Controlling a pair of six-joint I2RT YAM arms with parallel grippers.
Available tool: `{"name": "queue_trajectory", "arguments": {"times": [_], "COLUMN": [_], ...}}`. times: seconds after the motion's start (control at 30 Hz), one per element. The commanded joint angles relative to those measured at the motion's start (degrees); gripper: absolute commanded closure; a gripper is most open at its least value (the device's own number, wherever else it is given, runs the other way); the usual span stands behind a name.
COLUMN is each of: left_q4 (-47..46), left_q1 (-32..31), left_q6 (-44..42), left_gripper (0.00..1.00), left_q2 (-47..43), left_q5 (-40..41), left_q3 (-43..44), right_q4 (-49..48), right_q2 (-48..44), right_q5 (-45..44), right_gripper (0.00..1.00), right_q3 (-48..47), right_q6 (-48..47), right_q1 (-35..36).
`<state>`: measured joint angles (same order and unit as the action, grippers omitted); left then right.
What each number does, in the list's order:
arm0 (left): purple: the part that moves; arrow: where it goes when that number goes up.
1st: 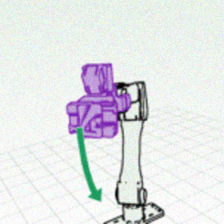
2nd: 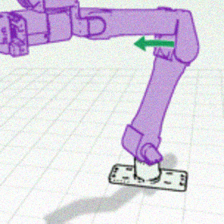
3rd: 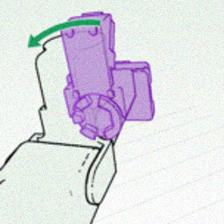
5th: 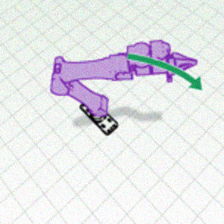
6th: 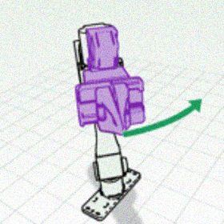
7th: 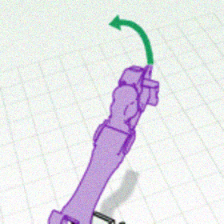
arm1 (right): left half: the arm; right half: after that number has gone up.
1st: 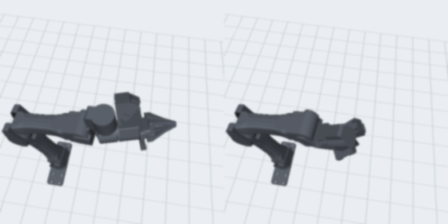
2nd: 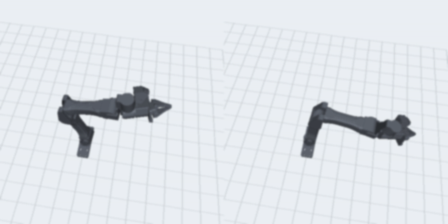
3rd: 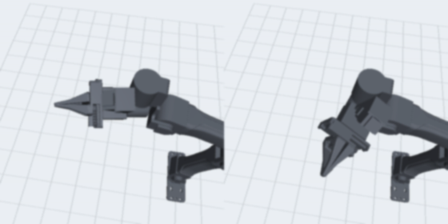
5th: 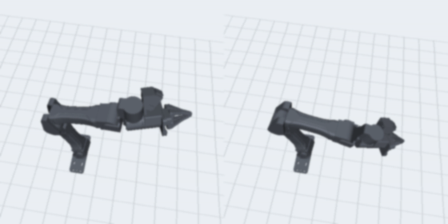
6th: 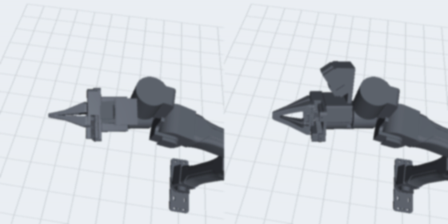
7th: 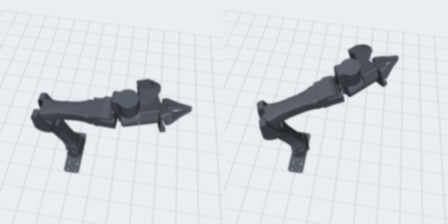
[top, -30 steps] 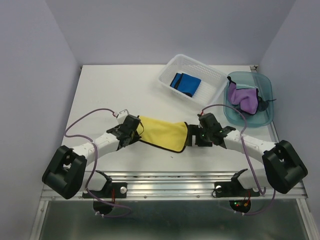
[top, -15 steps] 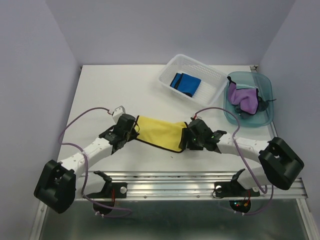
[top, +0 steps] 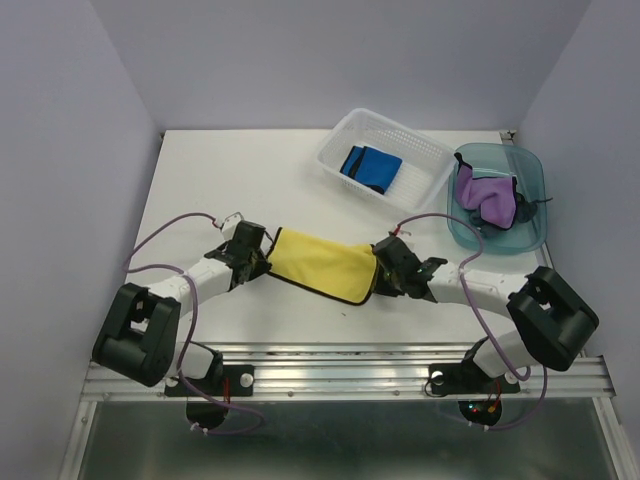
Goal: Fold and stack the towels
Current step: Fold the towel
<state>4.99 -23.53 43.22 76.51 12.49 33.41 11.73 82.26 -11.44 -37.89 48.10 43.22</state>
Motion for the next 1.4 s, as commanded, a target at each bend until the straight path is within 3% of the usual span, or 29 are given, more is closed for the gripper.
{"name": "queue_trajectory", "arguments": {"times": [0.0,0.2,0.73,0.87,0.97,1.0,1.1,1.2,1.37], "left_q4": [-4.3,-6.8,-12.0,-12.9,-13.2,-13.2,-13.3,-14.8,-16.9], "left_q1": [0.3,0.3,0.3,0.3,0.3,0.3,0.3,0.3,0.3], "left_q6": [-2.3,-3.3,-4.6,-4.8,-4.9,-5.0,-4.9,-5.2,-5.2], "left_gripper": [0.64,0.62,0.55,0.64,0.75,0.85,1.00,1.00,1.00], "left_q2": [1.4,2.2,4.6,4.9,5.8,6.0,6.7,6.1,1.6], "left_q5": [-3.2,-6.7,-12.2,-14.2,-14.4,-14.5,-14.6,-15.9,-16.2], "left_q3": [2.5,2.2,1.9,2.0,2.2,2.3,2.5,1.7,-0.9], "right_q4": [1.2,-1.3,-9.2,-10.8,-11.2,-11.2,-9.8,-7.0,-2.9], "right_q2": [-0.5,-2.2,-6.1,-4.7,-3.8,-3.0,-1.8,-1.7,-3.9], "right_q5": [-3.2,-2.2,3.4,4.3,4.5,4.5,3.8,2.2,-1.4], "right_gripper": [0.82,0.99,0.99,0.80,0.68,0.65,0.57,0.49,0.44], "right_q3": [-0.6,0.4,0.5,-0.6,-1.5,-1.7,-2.6,-2.5,-1.7], "right_q6": [1.1,0.0,-5.3,-6.3,-6.7,-6.8,-6.8,-6.6,-5.8], "right_q1": [0.4,0.3,0.3,0.3,0.3,0.3,0.3,0.3,0.3]}}
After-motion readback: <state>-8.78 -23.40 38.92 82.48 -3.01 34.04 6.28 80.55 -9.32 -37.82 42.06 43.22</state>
